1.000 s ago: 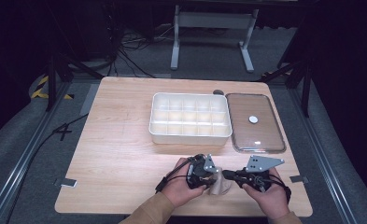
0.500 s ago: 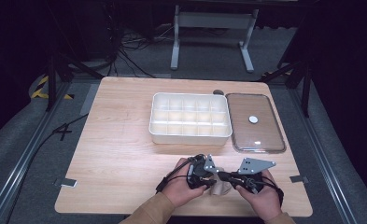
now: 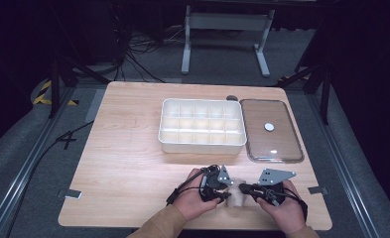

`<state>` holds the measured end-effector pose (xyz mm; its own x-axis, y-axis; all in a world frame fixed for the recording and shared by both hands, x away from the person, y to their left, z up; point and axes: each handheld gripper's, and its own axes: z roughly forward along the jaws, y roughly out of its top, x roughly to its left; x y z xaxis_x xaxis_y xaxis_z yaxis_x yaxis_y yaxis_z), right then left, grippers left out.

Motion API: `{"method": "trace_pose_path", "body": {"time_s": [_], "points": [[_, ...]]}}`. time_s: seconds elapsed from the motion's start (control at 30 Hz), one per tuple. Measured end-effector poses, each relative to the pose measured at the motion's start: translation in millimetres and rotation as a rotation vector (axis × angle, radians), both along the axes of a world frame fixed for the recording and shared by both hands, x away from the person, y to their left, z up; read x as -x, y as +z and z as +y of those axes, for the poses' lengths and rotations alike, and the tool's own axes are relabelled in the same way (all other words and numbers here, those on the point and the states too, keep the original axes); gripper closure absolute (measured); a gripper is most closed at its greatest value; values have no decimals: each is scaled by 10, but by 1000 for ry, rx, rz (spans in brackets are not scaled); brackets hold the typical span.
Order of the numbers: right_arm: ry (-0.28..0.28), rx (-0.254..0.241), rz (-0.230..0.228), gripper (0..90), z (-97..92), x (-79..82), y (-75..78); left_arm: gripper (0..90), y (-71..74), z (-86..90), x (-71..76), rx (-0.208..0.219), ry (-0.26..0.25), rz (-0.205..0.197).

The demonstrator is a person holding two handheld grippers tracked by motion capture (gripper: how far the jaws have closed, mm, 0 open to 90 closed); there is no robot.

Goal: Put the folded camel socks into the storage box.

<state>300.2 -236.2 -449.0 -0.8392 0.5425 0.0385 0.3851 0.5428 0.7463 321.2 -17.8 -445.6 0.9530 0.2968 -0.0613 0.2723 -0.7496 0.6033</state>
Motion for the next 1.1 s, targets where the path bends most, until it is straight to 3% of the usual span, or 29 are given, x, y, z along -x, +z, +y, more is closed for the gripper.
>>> {"method": "trace_pose_path", "body": {"time_s": [0.3,0.53,0.77,1.1], "points": [[2,30,30,857,10,-23,-88,689,-70,-37,0,-34,-5,16],[-2,47,21,858,26,-11,-88,688,8,-24,33,1,-5,-11],[-5,47,24,860,27,-6,-87,725,74,-78,149,71,-46,12],[-7,33,41,865,15,-8,-93,797,-75,-173,183,42,-49,35]]}}
